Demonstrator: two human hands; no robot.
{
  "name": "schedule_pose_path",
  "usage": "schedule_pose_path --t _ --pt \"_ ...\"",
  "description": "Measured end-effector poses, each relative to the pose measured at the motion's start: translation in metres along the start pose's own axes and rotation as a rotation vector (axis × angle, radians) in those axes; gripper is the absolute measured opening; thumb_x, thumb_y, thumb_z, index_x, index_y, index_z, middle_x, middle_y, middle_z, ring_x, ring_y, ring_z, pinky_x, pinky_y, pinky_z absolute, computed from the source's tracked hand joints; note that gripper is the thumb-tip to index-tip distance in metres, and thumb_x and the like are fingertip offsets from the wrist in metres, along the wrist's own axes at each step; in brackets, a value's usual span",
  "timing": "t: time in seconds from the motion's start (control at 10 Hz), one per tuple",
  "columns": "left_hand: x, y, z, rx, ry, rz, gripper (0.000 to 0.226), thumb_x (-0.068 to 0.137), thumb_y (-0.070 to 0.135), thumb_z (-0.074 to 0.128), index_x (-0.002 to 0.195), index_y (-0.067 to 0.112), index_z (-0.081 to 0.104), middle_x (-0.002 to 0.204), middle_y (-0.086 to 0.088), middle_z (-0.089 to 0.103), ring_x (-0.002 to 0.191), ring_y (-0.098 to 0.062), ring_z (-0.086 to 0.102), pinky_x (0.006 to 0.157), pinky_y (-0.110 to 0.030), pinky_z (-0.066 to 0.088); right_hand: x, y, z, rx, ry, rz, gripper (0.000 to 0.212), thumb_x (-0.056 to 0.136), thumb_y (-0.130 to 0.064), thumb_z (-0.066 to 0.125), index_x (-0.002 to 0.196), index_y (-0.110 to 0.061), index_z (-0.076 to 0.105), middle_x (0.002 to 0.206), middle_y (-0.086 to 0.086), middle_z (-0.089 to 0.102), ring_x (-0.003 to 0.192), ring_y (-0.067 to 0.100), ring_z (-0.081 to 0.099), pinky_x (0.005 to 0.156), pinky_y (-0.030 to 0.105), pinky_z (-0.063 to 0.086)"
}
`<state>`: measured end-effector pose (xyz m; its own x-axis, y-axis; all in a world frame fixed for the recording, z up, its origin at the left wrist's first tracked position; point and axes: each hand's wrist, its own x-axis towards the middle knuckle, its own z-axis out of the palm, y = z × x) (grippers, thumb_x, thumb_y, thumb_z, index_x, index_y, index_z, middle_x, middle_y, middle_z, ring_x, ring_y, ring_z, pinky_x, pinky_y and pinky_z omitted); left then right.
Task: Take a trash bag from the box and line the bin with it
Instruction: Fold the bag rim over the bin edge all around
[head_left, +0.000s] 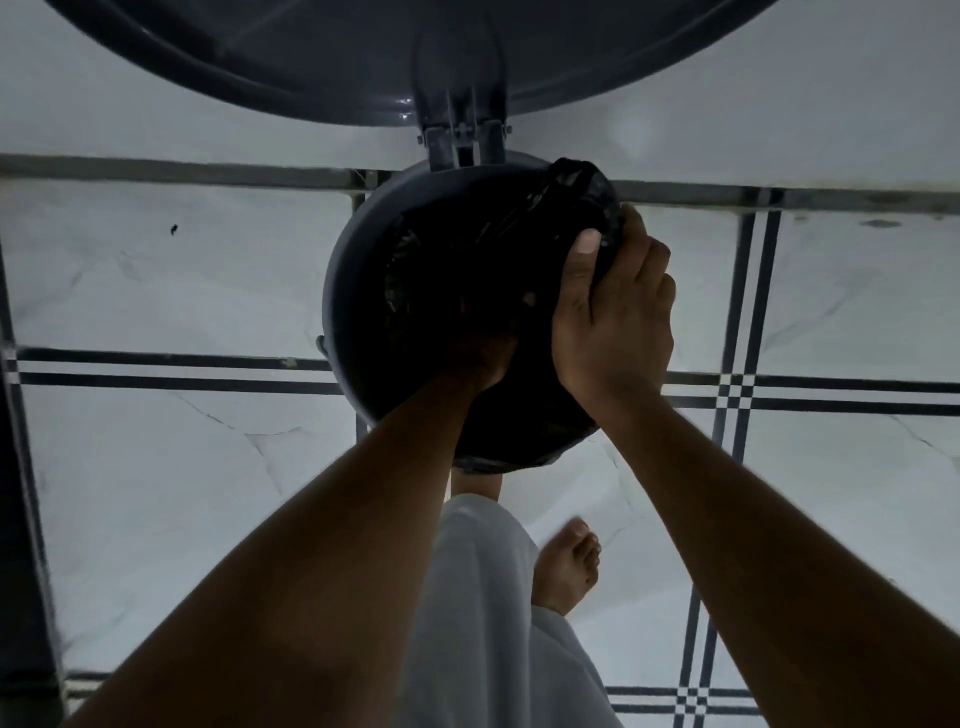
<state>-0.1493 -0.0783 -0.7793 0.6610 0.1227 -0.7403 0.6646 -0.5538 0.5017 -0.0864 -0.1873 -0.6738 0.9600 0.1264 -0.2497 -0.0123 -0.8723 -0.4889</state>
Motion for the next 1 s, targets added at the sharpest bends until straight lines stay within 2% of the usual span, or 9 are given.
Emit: schedule_pose_path --t 0.1,0.2,0.3,0.4,0.5,0.6,0.7,0.8,1.0 --pt "-0.033 0.024 -0.027 0.005 0.013 -0.130 0.061 0.112 0.026 0.056 0.167 0.005 0.039 0.171 -0.018 0.044 0.157 -0.034 0.043 0.125 -0.034 0.033 0.001 -0.002 -0.004 0.015 -0.035 0.008 0.070 0.116 -0.058 0.026 0.171 -0.015 0.033 0.162 0.011 0.049 0.141 0.036 0.051 0.106 0.045 0.045" --pt "-0.065 0.045 -0.051 -0.047 -0.002 -0.139 0.040 0.108 0.021 0.056 0.145 0.006 0.065 0.147 -0.023 0.066 0.140 -0.038 0.061 0.113 -0.035 0.044 0.002 -0.004 -0.010 0.038 -0.075 0.021 0.069 0.117 -0.059 0.026 0.172 -0.017 0.031 0.163 0.011 0.046 0.142 0.036 0.049 0.112 0.048 0.043" --pt "-0.107 0.055 -0.067 -0.378 0.225 0.018 0.015 0.103 0.017 0.061 0.110 0.021 0.074 0.103 -0.002 0.081 0.098 -0.022 0.079 0.092 -0.034 0.059 0.003 -0.007 -0.015 0.069 -0.120 0.048 0.069 0.116 -0.060 0.025 0.172 -0.020 0.030 0.165 0.010 0.044 0.144 0.037 0.046 0.116 0.051 0.040" --pt "-0.132 0.055 -0.083 -0.340 0.641 0.126 0.027 0.100 0.027 0.068 0.125 0.019 0.062 0.114 0.001 0.072 0.090 -0.006 0.069 0.083 -0.025 0.055 0.004 -0.010 -0.020 0.096 -0.164 0.076 0.068 0.117 -0.060 0.023 0.173 -0.023 0.028 0.167 0.009 0.041 0.148 0.037 0.043 0.119 0.053 0.037" --pt "-0.119 0.039 -0.105 0.116 0.650 0.090 0.054 0.097 0.032 0.071 0.146 0.015 0.057 0.144 -0.018 0.051 0.128 -0.031 0.057 0.098 -0.040 0.053 0.007 -0.011 -0.023 0.115 -0.222 0.106 0.068 0.117 -0.061 0.020 0.174 -0.025 0.025 0.169 0.008 0.038 0.151 0.037 0.039 0.123 0.054 0.032" --pt "-0.103 0.024 -0.129 0.314 0.470 0.099 0.030 0.099 0.034 0.069 0.122 0.018 0.080 0.141 -0.017 0.056 0.137 -0.038 0.053 0.105 -0.047 0.054 0.009 -0.012 -0.028 0.122 -0.270 0.123 0.069 0.116 -0.063 0.018 0.175 -0.028 0.021 0.172 0.008 0.034 0.154 0.037 0.036 0.125 0.055 0.029" --pt "-0.098 0.023 -0.150 -0.015 0.486 0.098 0.015 0.098 0.031 0.067 0.092 0.026 0.080 0.111 -0.005 0.073 0.110 -0.025 0.066 0.090 -0.027 0.046 0.010 -0.011 -0.028 0.122 -0.292 0.131 0.070 0.116 -0.064 0.016 0.176 -0.028 0.020 0.172 0.008 0.034 0.154 0.038 0.035 0.125 0.054 0.028" --pt "-0.099 0.020 -0.174 -0.608 0.430 -0.075 0.019 0.098 0.036 0.070 0.081 0.028 0.071 0.083 0.009 0.071 0.087 -0.015 0.065 0.085 -0.028 0.046 0.011 -0.012 -0.025 0.128 -0.292 0.142 0.071 0.115 -0.066 0.013 0.175 -0.029 0.020 0.171 0.009 0.035 0.154 0.038 0.036 0.125 0.055 0.028" --pt "-0.103 0.008 -0.209 -0.348 0.189 -0.260 0.042 0.096 0.051 0.078 0.097 0.009 0.081 0.088 -0.001 0.078 0.078 -0.018 0.073 0.064 -0.023 0.054 0.013 -0.012 -0.025 0.129 -0.293 0.164 0.070 0.114 -0.066 0.012 0.175 -0.031 0.021 0.169 0.009 0.036 0.151 0.039 0.039 0.124 0.056 0.029"
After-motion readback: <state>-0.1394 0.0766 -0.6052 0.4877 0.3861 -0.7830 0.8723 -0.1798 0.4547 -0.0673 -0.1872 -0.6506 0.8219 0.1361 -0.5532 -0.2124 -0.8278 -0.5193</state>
